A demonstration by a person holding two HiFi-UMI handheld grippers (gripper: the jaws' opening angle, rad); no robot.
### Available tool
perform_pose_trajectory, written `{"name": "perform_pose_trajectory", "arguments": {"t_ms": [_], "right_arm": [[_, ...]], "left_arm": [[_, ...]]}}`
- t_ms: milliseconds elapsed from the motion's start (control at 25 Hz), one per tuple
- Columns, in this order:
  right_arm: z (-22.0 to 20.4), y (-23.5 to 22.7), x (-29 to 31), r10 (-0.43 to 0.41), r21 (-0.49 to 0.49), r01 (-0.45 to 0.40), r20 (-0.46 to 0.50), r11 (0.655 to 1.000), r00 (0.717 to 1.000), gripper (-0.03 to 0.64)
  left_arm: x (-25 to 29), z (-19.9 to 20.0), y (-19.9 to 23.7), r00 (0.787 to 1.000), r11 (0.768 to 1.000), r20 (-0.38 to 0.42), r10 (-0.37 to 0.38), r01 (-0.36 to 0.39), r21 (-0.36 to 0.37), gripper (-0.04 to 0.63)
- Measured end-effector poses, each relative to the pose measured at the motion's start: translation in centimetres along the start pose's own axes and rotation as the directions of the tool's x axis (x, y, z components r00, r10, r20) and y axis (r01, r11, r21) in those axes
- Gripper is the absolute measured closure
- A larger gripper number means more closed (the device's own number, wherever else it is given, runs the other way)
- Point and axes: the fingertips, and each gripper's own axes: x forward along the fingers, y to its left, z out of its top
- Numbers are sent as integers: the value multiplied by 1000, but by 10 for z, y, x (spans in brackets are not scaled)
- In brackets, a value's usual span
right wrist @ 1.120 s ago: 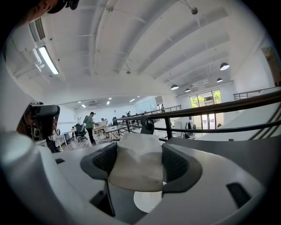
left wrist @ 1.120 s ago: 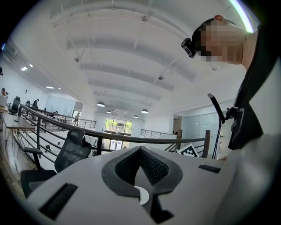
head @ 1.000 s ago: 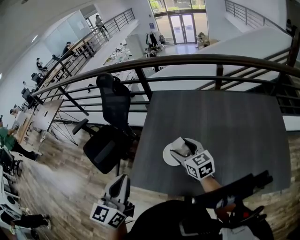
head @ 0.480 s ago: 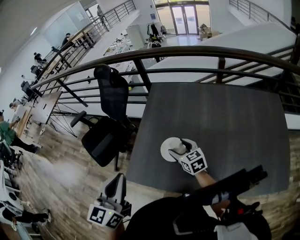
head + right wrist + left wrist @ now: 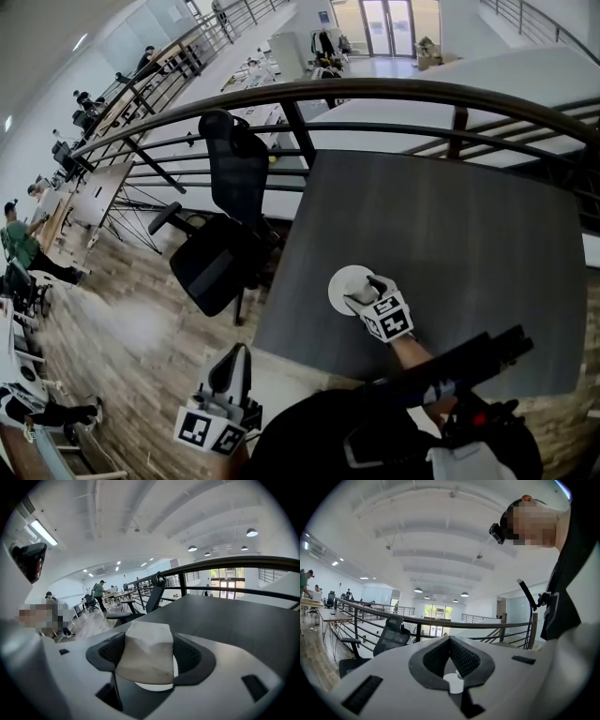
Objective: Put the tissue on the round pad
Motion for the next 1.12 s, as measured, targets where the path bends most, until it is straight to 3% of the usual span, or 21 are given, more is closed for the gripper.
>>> {"name": "perform_pose_trajectory", "arguments": {"t_ms": [560, 1120], "right_arm": [[-36, 11, 36, 48, -19, -51, -147, 998, 988, 291], [-58, 2, 66, 10, -36, -19, -229, 999, 973, 291]], "left_arm": [[-12, -6, 7, 997, 997, -22, 76, -76, -17, 591], [-27, -9, 13, 990, 991, -41, 133, -134, -20, 591]]}}
